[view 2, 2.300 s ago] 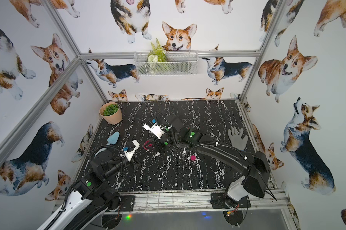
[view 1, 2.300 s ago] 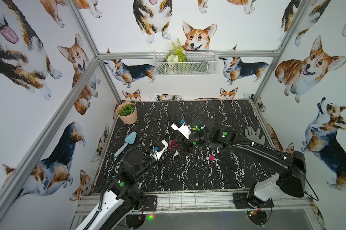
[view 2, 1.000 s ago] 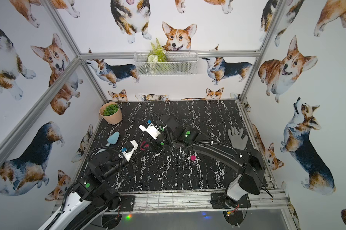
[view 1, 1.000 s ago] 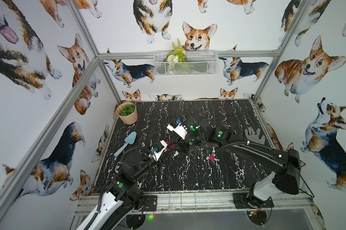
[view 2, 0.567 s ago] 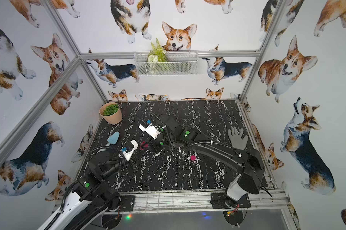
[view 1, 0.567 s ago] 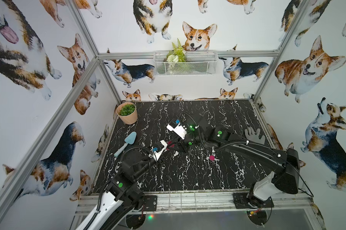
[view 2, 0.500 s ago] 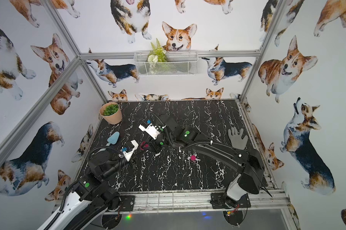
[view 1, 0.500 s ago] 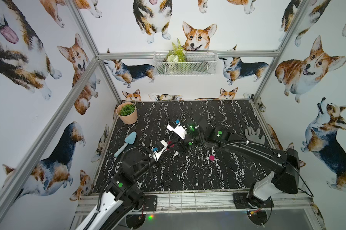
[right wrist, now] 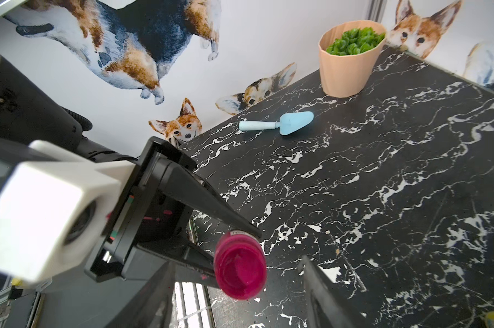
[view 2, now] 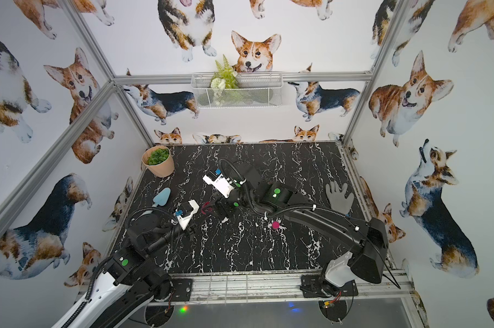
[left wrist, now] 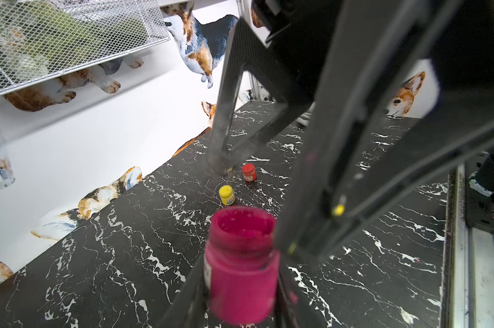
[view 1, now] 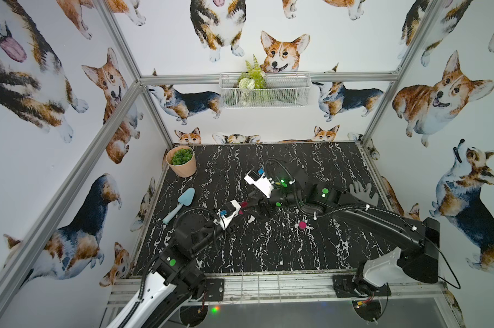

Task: Close the paint jar lid
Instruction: Pick up the lid from the center of the board.

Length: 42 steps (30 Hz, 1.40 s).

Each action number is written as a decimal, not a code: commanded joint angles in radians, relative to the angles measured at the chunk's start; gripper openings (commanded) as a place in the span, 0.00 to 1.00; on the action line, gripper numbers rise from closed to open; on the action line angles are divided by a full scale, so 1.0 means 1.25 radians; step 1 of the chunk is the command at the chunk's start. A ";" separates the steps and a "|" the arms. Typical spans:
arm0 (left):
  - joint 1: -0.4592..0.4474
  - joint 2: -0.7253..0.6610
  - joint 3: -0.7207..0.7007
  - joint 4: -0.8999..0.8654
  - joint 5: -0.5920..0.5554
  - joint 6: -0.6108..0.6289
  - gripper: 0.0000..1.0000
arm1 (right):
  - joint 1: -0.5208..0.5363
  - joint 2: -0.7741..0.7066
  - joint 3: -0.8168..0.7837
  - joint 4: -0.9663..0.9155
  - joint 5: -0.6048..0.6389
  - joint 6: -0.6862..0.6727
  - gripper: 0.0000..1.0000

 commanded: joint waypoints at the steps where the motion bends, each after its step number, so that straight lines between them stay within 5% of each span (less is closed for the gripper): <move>1: 0.000 -0.001 0.010 0.001 0.000 0.011 0.27 | -0.004 -0.047 -0.029 -0.026 0.083 -0.029 0.72; 7: 0.000 -0.056 0.024 -0.015 0.017 -0.007 0.27 | -0.069 -0.217 -0.210 -0.085 0.303 0.035 0.72; 14: 0.000 -0.149 0.019 0.006 0.069 -0.048 0.28 | -0.131 -0.316 -0.401 -0.107 0.441 0.132 0.72; 24: 0.000 -0.250 0.010 0.005 0.073 -0.109 0.29 | -0.184 -0.199 -0.497 -0.128 0.446 0.199 0.64; 42: 0.000 -0.248 0.012 -0.025 0.066 -0.087 0.29 | -0.194 0.023 -0.499 -0.066 0.405 0.235 0.52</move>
